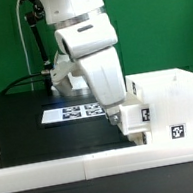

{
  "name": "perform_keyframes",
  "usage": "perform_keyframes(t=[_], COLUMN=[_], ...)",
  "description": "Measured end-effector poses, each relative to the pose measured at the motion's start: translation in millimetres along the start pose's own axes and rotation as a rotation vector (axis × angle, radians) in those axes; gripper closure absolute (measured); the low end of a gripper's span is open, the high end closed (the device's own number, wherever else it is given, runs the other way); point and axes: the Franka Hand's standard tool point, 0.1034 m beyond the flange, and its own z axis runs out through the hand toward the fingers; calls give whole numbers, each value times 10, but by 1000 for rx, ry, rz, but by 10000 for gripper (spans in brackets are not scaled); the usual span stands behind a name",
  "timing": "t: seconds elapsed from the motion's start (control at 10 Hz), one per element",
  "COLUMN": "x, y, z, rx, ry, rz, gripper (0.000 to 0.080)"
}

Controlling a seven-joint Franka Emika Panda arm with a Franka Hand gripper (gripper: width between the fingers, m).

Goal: Assemble drawer

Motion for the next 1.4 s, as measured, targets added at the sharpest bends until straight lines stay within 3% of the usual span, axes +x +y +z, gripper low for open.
perform_keyframes(t=[0.4, 0.5, 1.0, 1.2, 1.4], x=[-13, -1, 277, 242, 0], y=[7, 14, 29, 32, 10], z=[5, 15, 130, 109, 33], rx=[-6, -18, -23, -17, 18], ry=[-10, -13, -10, -11, -17], rz=[3, 7, 50, 44, 19], gripper=[150, 150, 150, 150, 150])
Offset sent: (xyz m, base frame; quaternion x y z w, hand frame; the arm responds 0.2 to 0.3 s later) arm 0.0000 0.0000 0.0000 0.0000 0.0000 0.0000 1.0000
